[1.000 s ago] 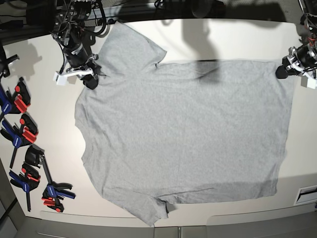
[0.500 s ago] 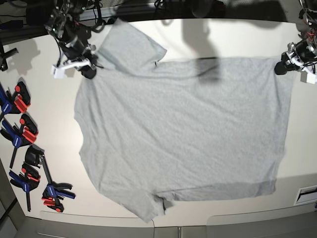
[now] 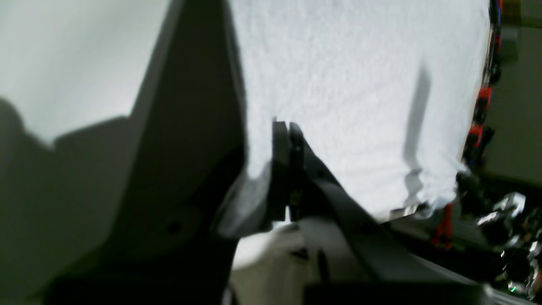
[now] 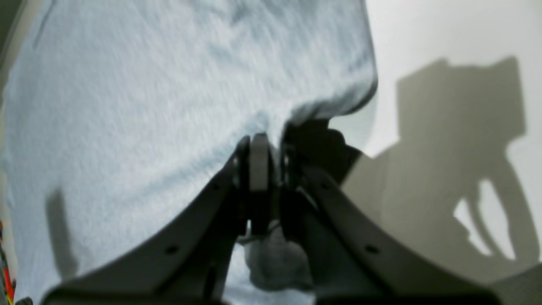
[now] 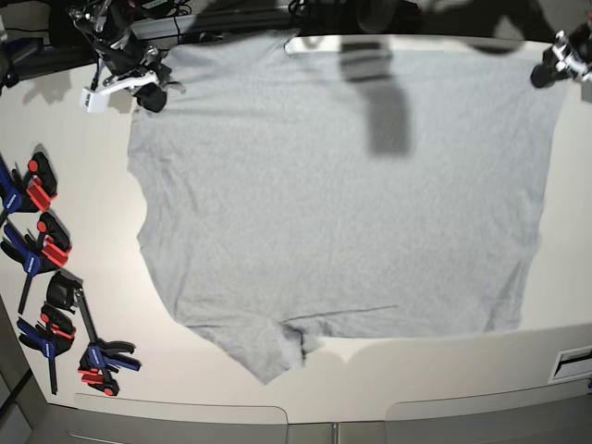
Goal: Fold the T-shirt properly
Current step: 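Pull both shoulder corners away from the hem to straighten the shirt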
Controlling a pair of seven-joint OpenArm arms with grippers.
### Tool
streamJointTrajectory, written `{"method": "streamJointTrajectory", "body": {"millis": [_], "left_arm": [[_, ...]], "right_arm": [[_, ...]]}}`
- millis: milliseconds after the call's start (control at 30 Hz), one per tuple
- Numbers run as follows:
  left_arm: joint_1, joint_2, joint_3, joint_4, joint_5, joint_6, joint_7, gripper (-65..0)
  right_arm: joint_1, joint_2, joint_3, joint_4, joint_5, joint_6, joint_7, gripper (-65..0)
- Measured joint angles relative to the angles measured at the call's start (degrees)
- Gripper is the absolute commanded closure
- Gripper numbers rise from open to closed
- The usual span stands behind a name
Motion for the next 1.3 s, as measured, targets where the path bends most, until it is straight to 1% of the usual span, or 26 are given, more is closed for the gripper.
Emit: {"method": "streamJointTrajectory", "body": {"millis": [100,200,400,500,633,700,833,900,1067,1167,1300], "left_arm": [[3.2,0.1,-3.4,0.5,-1.4,0.3,1.0,0.0],[5.1,0.1,-5.0,2.1,-1.6,0.3,1.5,0.0],[8.0,0.2,-5.3,8.3,-2.0,0.3,1.5,0.0],[9.4,1.2,-5.4,11.6,-1.4,0.3,1.5,0.0],[11.1,2.9,-5.4,14.5,-0.1,0.3,1.5,0.0],[11.9,3.5,-5.4,14.8,0.1,0.3,1.3,0.0],[12.1,4.8,-5.7,14.8,0.2,0.3,1.5,0.0],[12.1,4.7,-5.7,14.8,0.2,0.3,1.3,0.0],[12.1,4.5,-5.7,14.8,0.1,0.3,1.3,0.0],[12.1,4.5,-5.7,14.8,0.2,0.3,1.4,0.0],[12.1,4.5,-5.7,14.8,0.1,0.3,1.4,0.0]], "right_arm": [[-1.6,0.0,0.0,1.8,0.0,0.0,-1.2,0.0],[-3.7,0.0,0.0,4.0,0.0,0.2,-1.6,0.0],[-8.7,0.0,0.0,9.4,0.0,0.2,-1.6,0.0],[-10.8,-0.1,0.0,11.2,0.0,0.2,-1.6,0.0],[-12.7,-2.0,0.2,13.6,0.0,0.2,-2.3,0.0],[-13.8,-2.7,0.2,14.2,0.0,0.2,-2.5,0.0],[-15.0,-2.7,0.6,14.5,1.1,0.2,-3.4,0.0],[-15.0,-2.7,1.2,14.5,1.3,0.2,-4.6,0.0],[-15.2,-2.7,3.1,14.5,1.6,0.2,-5.4,0.0],[-15.6,-2.7,4.7,14.5,4.7,0.2,-6.8,0.0],[-16.4,-2.7,6.6,14.5,6.1,1.1,-7.1,0.0]]}}
